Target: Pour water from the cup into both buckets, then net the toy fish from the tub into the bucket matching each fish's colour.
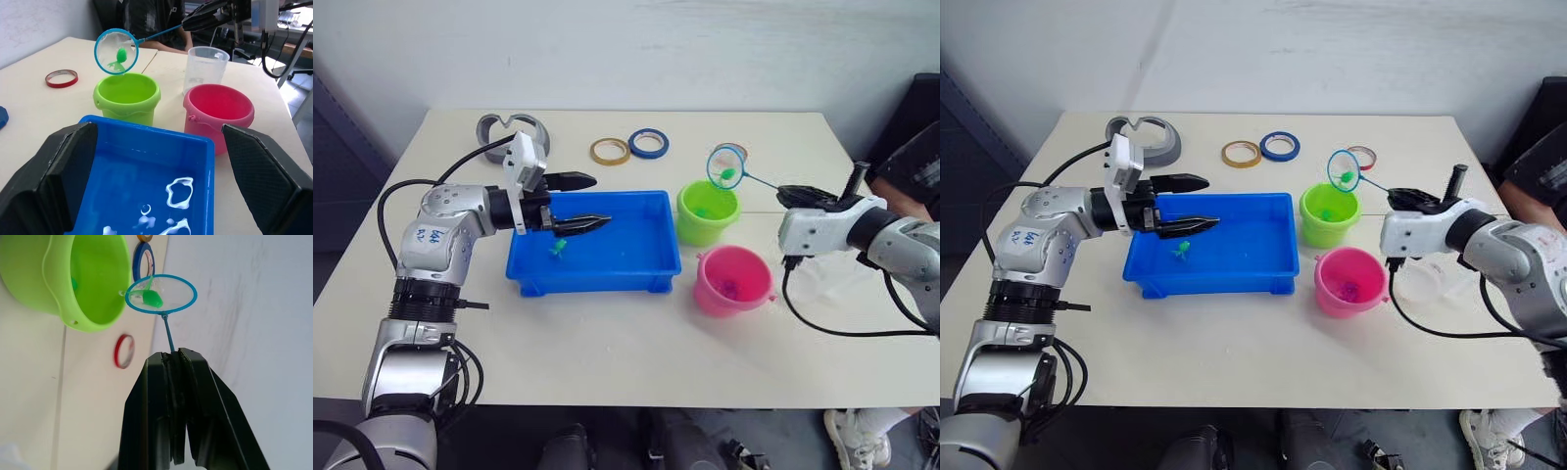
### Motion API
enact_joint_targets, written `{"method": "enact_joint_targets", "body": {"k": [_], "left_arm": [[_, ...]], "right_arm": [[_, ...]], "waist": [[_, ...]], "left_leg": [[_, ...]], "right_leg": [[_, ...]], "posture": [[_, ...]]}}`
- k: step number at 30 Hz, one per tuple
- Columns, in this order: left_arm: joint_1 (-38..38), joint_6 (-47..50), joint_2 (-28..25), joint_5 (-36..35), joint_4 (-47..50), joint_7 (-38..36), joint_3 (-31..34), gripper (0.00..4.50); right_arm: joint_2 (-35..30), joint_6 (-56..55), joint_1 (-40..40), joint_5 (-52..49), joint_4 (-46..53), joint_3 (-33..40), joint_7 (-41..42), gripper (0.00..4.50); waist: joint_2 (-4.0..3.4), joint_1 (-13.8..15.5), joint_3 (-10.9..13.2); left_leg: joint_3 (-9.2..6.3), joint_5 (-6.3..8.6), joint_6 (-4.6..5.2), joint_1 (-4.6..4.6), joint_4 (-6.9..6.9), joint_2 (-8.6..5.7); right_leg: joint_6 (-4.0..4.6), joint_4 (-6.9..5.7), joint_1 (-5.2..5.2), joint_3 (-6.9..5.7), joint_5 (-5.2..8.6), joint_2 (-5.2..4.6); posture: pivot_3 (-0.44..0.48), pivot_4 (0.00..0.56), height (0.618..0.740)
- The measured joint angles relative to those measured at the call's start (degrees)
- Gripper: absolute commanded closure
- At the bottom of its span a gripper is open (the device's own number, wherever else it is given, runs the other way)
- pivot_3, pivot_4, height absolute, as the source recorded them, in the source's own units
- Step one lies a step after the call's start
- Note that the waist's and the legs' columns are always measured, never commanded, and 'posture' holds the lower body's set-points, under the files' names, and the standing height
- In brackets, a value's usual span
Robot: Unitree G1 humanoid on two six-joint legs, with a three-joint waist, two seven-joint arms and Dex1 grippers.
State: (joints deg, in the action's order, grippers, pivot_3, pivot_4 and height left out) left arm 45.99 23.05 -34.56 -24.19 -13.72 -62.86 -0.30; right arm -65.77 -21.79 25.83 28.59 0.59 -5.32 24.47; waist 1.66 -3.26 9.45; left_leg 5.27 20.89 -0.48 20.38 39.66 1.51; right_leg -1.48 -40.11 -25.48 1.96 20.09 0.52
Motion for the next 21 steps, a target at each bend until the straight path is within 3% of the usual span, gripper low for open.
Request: {"method": "enact_joint_targets", "body": {"k": [5, 12, 17, 21], "left_arm": [[-1.26, 0.18, -0.16, -0.02, 0.77, 0.35, 0.3, 0.07], [-1.31, 0.32, -0.25, -0.04, 1.72, 0.74, 0.33, 0.07], [-2.51, 0.85, -2.16, -0.04, 2.21, 0.66, 0.44, 0.07], [-7.49, 2.13, -7.16, -0.11, 4.29, 0.27, 2.63, 0.07]], "right_arm": [[-1.3, -10.19, 1.19, 6.32, -5.9, -0.98, -4.63, 4.5], [-1.19, -13.24, 3.32, 7.81, -9.97, -1.0, -4.97, 4.5], [8.78, 0.19, 3.33, -11.18, -7.62, 2.91, 3.41, 4.5], [17.61, 25.74, 4.16, -33.45, 2.23, 5.45, 13.57, 4.5]], "waist": [[0.0, 0.09, 0.0], [-0.01, -0.15, 0.0], [0.0, -0.32, 0.0], [-0.02, -0.5, 0.0]], "left_leg": [[0.01, 0.0, 0.0, 0.0, 0.02, -0.01], [0.02, -0.01, -0.01, -0.03, 0.05, 0.0], [0.03, -0.01, -0.02, -0.05, 0.18, 0.04], [-0.03, -0.02, -0.04, -0.07, 0.19, 0.1]], "right_leg": [[0.0, 0.0, 0.01, 0.01, 0.0, 0.0], [0.0, -0.1, 0.01, 0.01, 0.0, 0.0], [0.0, -0.25, 0.02, 0.01, 0.0, 0.03], [0.01, -0.36, 0.0, -0.05, 0.0, 0.03]], "posture": [[0.0, 0.15, 0.74], [0.0, 0.15, 0.74], [0.0, 0.15, 0.74], [0.0, 0.15, 0.74]]}}
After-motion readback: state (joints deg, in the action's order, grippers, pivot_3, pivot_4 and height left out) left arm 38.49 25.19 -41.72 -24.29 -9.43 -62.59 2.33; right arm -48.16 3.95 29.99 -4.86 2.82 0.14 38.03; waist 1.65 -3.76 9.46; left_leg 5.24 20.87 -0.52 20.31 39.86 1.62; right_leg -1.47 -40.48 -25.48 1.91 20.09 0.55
